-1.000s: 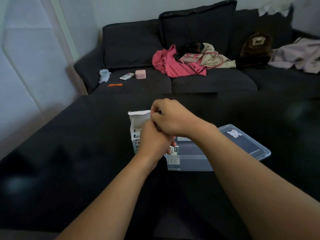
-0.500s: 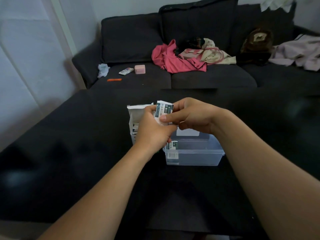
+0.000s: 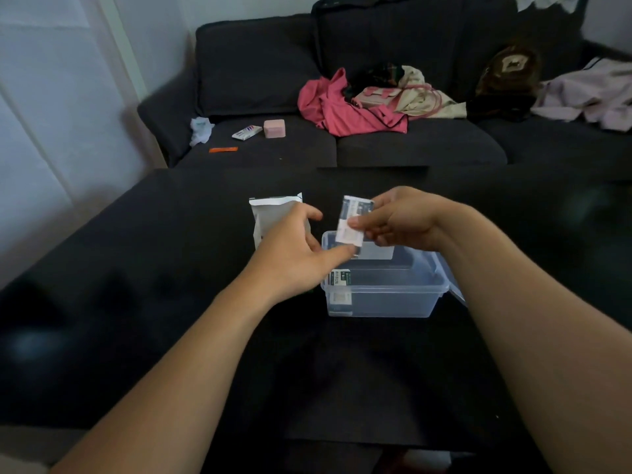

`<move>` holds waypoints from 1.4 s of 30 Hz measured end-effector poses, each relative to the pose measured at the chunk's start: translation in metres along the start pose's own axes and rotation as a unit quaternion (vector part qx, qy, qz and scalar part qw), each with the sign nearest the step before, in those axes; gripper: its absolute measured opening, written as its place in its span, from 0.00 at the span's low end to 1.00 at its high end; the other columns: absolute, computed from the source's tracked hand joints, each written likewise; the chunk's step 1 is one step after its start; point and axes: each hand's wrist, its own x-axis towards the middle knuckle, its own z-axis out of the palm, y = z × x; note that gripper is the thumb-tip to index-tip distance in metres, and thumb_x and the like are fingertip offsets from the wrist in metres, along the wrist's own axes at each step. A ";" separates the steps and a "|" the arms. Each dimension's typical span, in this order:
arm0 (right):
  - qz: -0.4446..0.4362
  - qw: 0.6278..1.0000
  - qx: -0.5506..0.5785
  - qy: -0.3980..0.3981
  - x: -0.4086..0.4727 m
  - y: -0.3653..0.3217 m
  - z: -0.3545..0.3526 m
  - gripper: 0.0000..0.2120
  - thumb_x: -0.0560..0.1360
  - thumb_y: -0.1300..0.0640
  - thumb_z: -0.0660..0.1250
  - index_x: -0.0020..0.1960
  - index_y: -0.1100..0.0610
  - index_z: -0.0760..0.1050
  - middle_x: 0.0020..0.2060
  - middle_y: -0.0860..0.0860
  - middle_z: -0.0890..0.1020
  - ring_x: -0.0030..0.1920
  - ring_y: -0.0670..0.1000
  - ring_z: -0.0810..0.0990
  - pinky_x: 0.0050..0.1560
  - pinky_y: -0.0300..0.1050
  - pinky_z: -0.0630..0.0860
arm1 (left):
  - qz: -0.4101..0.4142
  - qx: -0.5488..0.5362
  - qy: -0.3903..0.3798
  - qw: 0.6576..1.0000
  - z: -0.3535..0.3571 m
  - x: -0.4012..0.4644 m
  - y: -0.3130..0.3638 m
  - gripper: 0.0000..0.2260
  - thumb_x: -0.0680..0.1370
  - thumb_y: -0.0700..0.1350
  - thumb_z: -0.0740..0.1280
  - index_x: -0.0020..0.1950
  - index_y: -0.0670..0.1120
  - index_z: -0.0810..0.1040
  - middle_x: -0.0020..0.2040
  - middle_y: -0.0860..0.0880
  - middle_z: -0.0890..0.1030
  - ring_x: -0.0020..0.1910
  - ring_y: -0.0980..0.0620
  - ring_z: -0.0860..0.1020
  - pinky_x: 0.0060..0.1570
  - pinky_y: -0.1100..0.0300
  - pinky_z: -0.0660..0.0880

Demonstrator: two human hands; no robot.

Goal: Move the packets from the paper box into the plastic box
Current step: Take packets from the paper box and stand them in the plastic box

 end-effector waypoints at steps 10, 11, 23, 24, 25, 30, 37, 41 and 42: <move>0.173 0.970 -0.165 -0.047 0.036 0.033 0.024 0.09 0.75 0.61 0.74 0.53 0.62 0.78 0.37 0.54 0.82 0.35 0.48 0.78 0.35 0.40 0.76 | 0.010 0.120 -0.061 0.991 0.003 0.001 -0.009 0.04 0.80 0.47 0.68 0.47 0.52 0.75 0.41 0.51 0.82 0.41 0.53 0.81 0.39 0.58 0.75; 0.173 0.969 -0.167 -0.051 0.039 0.036 0.027 0.09 0.75 0.60 0.74 0.53 0.62 0.78 0.38 0.54 0.82 0.37 0.49 0.79 0.37 0.40 0.76 | 0.011 0.128 -0.066 0.990 0.004 0.002 -0.010 0.04 0.80 0.47 0.68 0.47 0.52 0.75 0.41 0.52 0.81 0.41 0.53 0.80 0.39 0.58 0.74; 0.111 0.930 -0.349 -0.001 0.042 0.042 0.047 0.19 0.75 0.50 0.74 0.60 0.58 0.78 0.52 0.54 0.82 0.51 0.52 0.80 0.57 0.48 0.77 | 0.007 0.145 -0.099 0.984 0.012 0.006 -0.016 0.12 0.80 0.46 0.69 0.63 0.51 0.73 0.46 0.50 0.80 0.40 0.53 0.77 0.39 0.58 0.72; 0.102 0.926 -0.364 0.000 0.040 0.040 0.049 0.18 0.76 0.50 0.73 0.61 0.58 0.78 0.51 0.53 0.82 0.48 0.51 0.80 0.54 0.46 0.78 | 0.007 0.143 -0.100 0.985 0.011 0.005 -0.016 0.13 0.80 0.46 0.69 0.63 0.51 0.73 0.46 0.50 0.79 0.40 0.53 0.77 0.39 0.58 0.71; 0.095 0.923 -0.372 -0.004 0.039 0.037 0.051 0.17 0.76 0.50 0.72 0.61 0.58 0.78 0.50 0.52 0.83 0.47 0.50 0.81 0.51 0.44 0.78 | 0.007 0.141 -0.102 0.985 0.011 0.005 -0.015 0.13 0.80 0.47 0.69 0.63 0.51 0.72 0.46 0.51 0.79 0.39 0.53 0.76 0.39 0.58 0.72; 0.100 0.916 -0.387 -0.024 0.036 0.030 0.056 0.17 0.78 0.52 0.71 0.63 0.58 0.78 0.49 0.53 0.83 0.44 0.50 0.83 0.36 0.39 0.77 | 0.003 0.139 -0.104 0.985 0.010 0.002 -0.012 0.16 0.79 0.47 0.70 0.65 0.50 0.72 0.48 0.49 0.79 0.45 0.49 0.79 0.42 0.56 0.73; 0.134 0.931 -0.335 -0.054 0.029 0.027 0.050 0.23 0.78 0.55 0.70 0.71 0.57 0.71 0.57 0.60 0.81 0.49 0.56 0.87 0.44 0.45 0.85 | -0.002 0.143 -0.108 0.984 0.009 0.002 -0.011 0.17 0.79 0.47 0.69 0.67 0.51 0.72 0.51 0.48 0.81 0.50 0.48 0.80 0.48 0.53 0.77; 0.128 0.921 -0.365 -0.058 0.032 0.025 0.052 0.21 0.78 0.55 0.70 0.69 0.59 0.73 0.53 0.59 0.83 0.44 0.54 0.86 0.40 0.43 0.84 | -0.001 0.148 -0.114 0.982 0.009 0.002 -0.009 0.18 0.79 0.47 0.69 0.68 0.51 0.71 0.53 0.48 0.79 0.51 0.47 0.80 0.47 0.54 0.76; 0.115 0.906 -0.405 -0.052 0.032 0.025 0.054 0.20 0.77 0.55 0.72 0.67 0.59 0.75 0.51 0.57 0.83 0.45 0.53 0.85 0.45 0.45 0.84 | -0.001 0.149 -0.114 0.982 0.009 0.002 -0.009 0.18 0.80 0.47 0.69 0.68 0.51 0.71 0.53 0.47 0.79 0.52 0.47 0.80 0.48 0.54 0.76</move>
